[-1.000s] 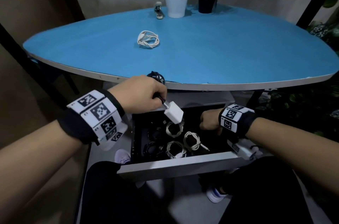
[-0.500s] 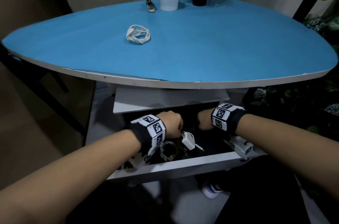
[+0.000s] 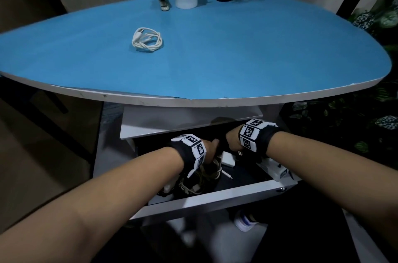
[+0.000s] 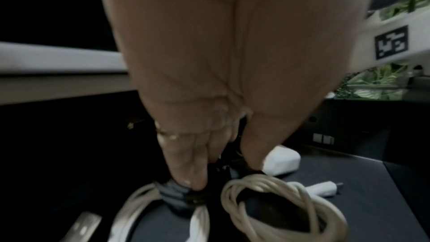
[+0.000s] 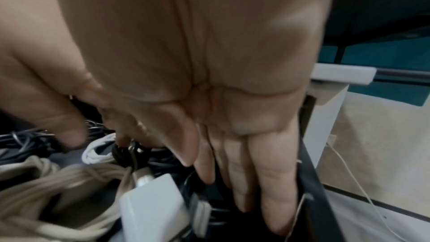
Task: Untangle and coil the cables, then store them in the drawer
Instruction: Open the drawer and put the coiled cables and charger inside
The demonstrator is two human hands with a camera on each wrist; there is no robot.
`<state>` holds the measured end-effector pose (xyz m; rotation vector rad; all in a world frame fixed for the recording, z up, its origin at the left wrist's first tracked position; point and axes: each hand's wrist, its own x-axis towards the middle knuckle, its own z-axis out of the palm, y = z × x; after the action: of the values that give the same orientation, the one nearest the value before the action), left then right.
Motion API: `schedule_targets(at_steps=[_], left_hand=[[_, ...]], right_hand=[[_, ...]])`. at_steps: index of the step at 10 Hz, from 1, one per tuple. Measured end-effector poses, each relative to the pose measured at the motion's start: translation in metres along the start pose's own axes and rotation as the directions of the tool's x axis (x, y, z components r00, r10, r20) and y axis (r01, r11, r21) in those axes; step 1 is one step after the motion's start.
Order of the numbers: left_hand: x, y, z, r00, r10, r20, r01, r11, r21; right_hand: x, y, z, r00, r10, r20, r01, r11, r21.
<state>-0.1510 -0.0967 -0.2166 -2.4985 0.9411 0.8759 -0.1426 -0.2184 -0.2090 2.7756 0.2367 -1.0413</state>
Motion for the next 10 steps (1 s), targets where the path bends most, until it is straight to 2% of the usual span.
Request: schedule_targets(at_steps=[1, 2, 3, 4, 5, 6, 7, 8, 9, 10], left_hand=[[0.012, -0.01, 0.006, 0.997, -0.01, 0.073, 0.004, 0.996, 0.089], [0.037, -0.016, 0.022, 0.982, 0.084, 0.17, -0.113, 0.979, 0.167], [0.017, -0.022, 0.025, 0.982, 0.118, 0.146, -0.133, 0.986, 0.097], [-0.008, -0.03, 0.022, 0.987, 0.12, 0.111, -0.113, 0.991, -0.067], [-0.037, -0.047, 0.024, 0.994, 0.09, 0.06, -0.081, 0.988, -0.135], [-0.077, -0.063, 0.024, 0.999, 0.054, 0.011, -0.05, 0.973, -0.224], [-0.112, -0.076, 0.035, 0.999, 0.045, -0.016, -0.048, 0.958, -0.283], [-0.143, -0.086, 0.059, 0.999, 0.005, -0.035, -0.016, 0.943, -0.332], [-0.167, -0.095, 0.093, 0.996, -0.031, -0.089, -0.007, 0.917, -0.398], [-0.184, -0.096, 0.125, 0.984, -0.04, -0.173, -0.052, 0.867, -0.495]], right_hand=[[0.007, -0.002, 0.002, 0.999, 0.003, 0.048, 0.001, 0.996, -0.094], [0.006, -0.002, -0.001, 0.998, 0.016, 0.056, -0.012, 0.998, -0.067], [-0.02, -0.005, -0.016, 0.999, 0.011, -0.038, -0.008, 0.997, 0.079], [-0.028, -0.013, -0.023, 0.998, 0.0, -0.068, 0.007, 0.995, 0.104], [-0.041, -0.026, -0.036, 0.994, -0.074, -0.086, 0.08, 0.994, 0.071], [-0.067, -0.037, -0.057, 0.971, -0.161, -0.175, 0.178, 0.98, 0.087], [-0.093, -0.051, -0.085, 0.954, -0.201, -0.222, 0.248, 0.945, 0.213], [-0.115, -0.063, -0.118, 0.926, -0.246, -0.286, 0.342, 0.868, 0.36], [-0.125, -0.069, -0.155, 0.891, -0.222, -0.395, 0.376, 0.849, 0.371], [-0.111, -0.072, -0.189, 0.853, -0.153, -0.499, 0.348, 0.879, 0.325]])
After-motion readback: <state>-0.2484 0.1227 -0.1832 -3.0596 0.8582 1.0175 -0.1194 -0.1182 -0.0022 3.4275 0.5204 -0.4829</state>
